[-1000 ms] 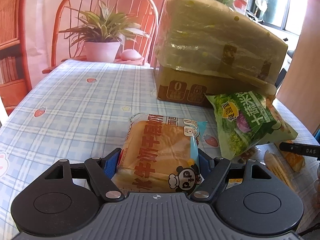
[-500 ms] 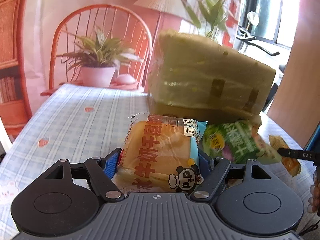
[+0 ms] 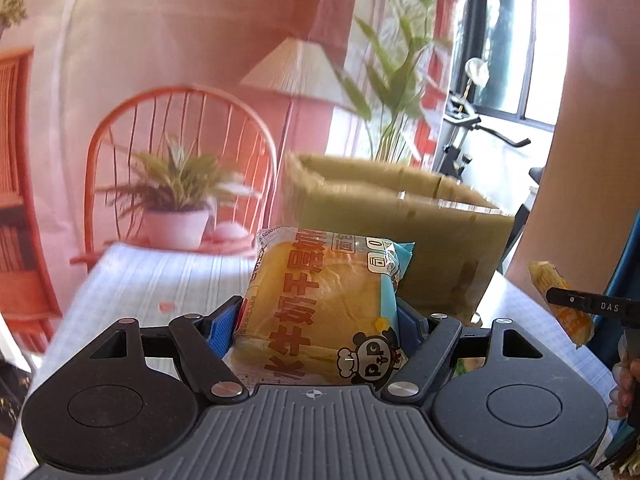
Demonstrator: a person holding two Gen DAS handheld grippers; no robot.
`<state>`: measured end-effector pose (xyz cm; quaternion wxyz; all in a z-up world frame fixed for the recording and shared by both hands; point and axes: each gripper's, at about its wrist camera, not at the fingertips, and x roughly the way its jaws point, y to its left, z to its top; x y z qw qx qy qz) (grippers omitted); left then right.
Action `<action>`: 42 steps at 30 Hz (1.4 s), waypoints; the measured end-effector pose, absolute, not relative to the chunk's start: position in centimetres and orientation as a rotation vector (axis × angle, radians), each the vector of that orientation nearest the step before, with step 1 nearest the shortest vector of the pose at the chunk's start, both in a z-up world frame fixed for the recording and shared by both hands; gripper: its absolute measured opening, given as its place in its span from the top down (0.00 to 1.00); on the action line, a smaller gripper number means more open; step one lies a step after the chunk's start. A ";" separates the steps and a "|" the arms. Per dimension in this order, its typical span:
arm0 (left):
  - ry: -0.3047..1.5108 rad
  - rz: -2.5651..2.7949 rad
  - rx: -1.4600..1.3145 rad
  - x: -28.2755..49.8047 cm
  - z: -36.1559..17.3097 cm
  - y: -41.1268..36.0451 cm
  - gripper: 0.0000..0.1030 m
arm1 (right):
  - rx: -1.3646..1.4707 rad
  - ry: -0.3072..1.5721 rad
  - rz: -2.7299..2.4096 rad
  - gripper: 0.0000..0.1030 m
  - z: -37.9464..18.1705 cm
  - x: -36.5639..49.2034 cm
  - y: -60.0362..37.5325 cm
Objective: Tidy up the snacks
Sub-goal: 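Lift the bread roll pack and the snack bar up over the box, then lower both snacks into the box and open both tools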
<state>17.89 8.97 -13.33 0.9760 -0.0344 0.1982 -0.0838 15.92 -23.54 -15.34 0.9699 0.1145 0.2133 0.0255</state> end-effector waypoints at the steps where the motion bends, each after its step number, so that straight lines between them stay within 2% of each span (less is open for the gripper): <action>1: 0.390 -0.172 -0.055 17.9 -12.7 8.9 0.23 | 0.227 0.422 0.057 0.60 -14.7 16.0 -23.4; 10: 0.357 -0.211 -0.036 20.0 -6.4 8.2 0.23 | 0.197 0.335 0.134 0.60 -7.8 18.1 -22.3; 21: 0.369 -0.226 -0.061 30.5 -1.6 4.1 0.23 | 0.099 0.306 0.178 0.60 -2.7 27.2 -19.7; 30: 0.497 -0.213 -0.043 40.6 -4.6 0.7 0.23 | 0.165 0.417 0.150 0.60 -6.3 35.5 -19.8; 42: 0.620 -0.239 -0.020 45.1 -8.0 -0.2 0.22 | 0.193 0.473 0.167 0.59 -10.0 38.2 -20.1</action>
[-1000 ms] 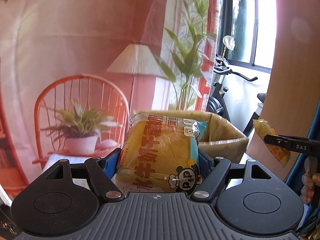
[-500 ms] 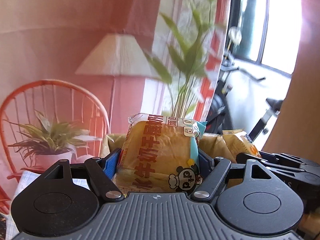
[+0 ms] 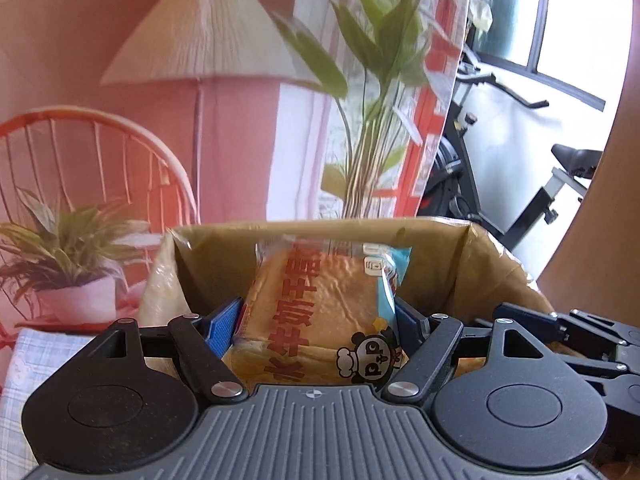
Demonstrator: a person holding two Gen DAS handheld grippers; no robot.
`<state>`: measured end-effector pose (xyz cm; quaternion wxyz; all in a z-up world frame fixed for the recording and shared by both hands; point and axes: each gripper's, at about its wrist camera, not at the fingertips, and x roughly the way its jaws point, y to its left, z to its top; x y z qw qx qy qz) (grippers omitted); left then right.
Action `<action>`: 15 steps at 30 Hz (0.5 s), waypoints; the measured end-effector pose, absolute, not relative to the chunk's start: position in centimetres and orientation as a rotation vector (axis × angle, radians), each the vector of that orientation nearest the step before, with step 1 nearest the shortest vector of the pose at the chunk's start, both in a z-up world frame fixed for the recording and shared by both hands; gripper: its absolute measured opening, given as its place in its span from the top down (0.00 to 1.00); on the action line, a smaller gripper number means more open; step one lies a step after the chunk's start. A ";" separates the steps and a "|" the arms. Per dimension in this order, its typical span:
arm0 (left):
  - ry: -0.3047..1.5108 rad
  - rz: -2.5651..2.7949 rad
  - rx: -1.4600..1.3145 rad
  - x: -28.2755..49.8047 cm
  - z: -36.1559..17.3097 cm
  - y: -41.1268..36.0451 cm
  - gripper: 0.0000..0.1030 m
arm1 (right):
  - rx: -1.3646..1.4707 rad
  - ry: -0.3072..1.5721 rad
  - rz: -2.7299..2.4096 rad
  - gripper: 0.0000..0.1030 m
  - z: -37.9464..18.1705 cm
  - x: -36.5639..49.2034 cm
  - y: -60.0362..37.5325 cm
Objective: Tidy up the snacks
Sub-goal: 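Lower both snacks into the box and open both tools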
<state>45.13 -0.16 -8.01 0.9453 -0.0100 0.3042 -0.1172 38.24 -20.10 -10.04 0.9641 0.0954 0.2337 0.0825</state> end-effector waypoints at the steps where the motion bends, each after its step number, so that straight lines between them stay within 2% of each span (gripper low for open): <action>1: 0.629 -0.238 -0.022 45.3 -8.1 -0.1 0.22 | 0.197 0.472 0.167 0.58 -10.0 38.2 -20.1; 15: 0.503 -0.262 -0.022 40.0 -4.5 1.7 0.20 | 0.129 0.439 0.162 0.57 -7.6 34.2 -18.7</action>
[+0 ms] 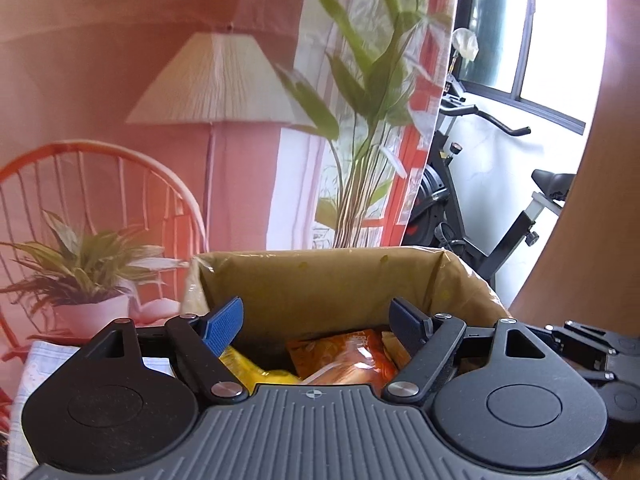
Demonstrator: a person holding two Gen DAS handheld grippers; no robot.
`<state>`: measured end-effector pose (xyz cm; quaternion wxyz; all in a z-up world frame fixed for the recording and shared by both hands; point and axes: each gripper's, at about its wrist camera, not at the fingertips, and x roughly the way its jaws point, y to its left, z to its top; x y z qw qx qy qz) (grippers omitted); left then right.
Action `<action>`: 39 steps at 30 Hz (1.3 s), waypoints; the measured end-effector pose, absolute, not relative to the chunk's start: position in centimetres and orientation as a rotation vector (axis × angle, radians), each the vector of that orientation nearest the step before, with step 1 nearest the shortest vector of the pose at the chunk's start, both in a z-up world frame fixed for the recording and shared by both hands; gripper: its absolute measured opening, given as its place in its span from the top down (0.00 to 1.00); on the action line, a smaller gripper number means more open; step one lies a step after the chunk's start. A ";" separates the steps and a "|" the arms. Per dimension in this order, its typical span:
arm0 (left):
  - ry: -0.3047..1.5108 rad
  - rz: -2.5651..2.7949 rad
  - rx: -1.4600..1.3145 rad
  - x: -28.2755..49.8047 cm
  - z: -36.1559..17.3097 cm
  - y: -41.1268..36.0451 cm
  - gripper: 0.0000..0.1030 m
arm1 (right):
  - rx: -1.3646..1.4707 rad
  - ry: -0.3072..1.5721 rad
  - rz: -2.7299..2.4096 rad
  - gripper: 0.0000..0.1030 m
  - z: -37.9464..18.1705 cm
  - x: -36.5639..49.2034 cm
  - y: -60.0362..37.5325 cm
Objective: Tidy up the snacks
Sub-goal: 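Lower both snacks into the box and open both tools, then move both tools back to the snack pile beside the box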
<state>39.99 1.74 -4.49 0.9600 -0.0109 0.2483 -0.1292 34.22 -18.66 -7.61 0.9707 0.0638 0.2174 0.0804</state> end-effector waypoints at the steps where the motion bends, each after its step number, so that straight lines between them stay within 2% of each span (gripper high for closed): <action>1: 0.495 -0.260 -0.010 39.3 -4.3 1.9 0.20 | 0.128 0.439 0.161 0.57 -7.4 33.8 -18.6; 14: 0.476 -0.214 0.032 31.6 -4.2 5.7 0.20 | 0.131 0.436 0.137 0.56 -7.0 27.7 -18.5; 27: 0.463 -0.204 -0.037 25.9 -6.9 6.8 0.20 | 0.105 0.465 0.133 0.53 -9.2 22.7 -18.7; 29: 0.460 -0.201 -0.032 25.2 -7.3 6.9 0.20 | 0.097 0.469 0.137 0.49 -9.7 22.0 -18.6; 39: 0.477 -0.212 -0.009 21.5 -11.5 6.5 0.19 | 0.115 0.485 0.130 0.49 -12.5 19.3 -19.0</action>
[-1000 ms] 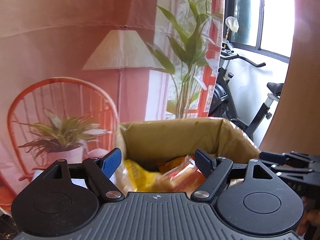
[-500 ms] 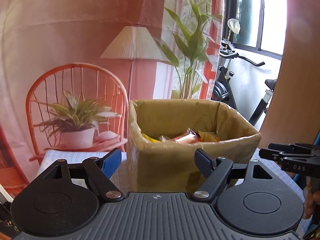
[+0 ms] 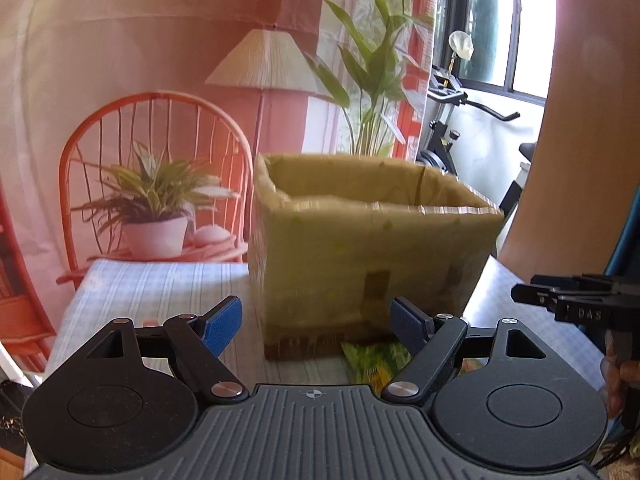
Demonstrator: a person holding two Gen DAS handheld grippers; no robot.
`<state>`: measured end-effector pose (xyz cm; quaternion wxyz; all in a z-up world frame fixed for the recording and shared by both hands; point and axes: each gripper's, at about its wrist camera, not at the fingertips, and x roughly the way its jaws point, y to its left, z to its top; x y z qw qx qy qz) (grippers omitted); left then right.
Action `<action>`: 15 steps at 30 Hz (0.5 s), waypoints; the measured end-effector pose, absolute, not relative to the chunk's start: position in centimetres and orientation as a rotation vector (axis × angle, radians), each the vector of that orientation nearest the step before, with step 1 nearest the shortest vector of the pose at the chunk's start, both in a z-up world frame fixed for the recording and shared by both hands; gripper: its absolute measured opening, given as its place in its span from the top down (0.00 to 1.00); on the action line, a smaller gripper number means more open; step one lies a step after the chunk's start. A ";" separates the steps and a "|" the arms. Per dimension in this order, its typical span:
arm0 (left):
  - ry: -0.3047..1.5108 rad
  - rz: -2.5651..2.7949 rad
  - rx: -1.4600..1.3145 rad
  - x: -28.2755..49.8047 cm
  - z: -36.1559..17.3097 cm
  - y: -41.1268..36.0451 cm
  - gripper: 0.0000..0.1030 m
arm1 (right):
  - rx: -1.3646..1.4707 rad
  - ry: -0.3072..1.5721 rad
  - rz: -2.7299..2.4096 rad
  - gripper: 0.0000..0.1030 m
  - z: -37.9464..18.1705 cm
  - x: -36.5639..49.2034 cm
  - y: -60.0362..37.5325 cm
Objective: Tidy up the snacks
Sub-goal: 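Move both tools back to the snack pile beside the box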
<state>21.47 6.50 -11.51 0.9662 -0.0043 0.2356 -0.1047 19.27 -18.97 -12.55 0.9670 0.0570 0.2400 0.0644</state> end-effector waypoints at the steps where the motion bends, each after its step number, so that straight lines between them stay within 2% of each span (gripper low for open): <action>1: 0.482 -0.213 -0.007 21.2 -12.0 6.5 0.19 | 0.109 0.490 0.133 0.49 -12.8 19.1 -18.9; 15: 0.614 -0.197 -0.038 18.8 -18.5 6.7 0.19 | 0.112 0.566 0.172 0.49 -18.4 17.0 -18.3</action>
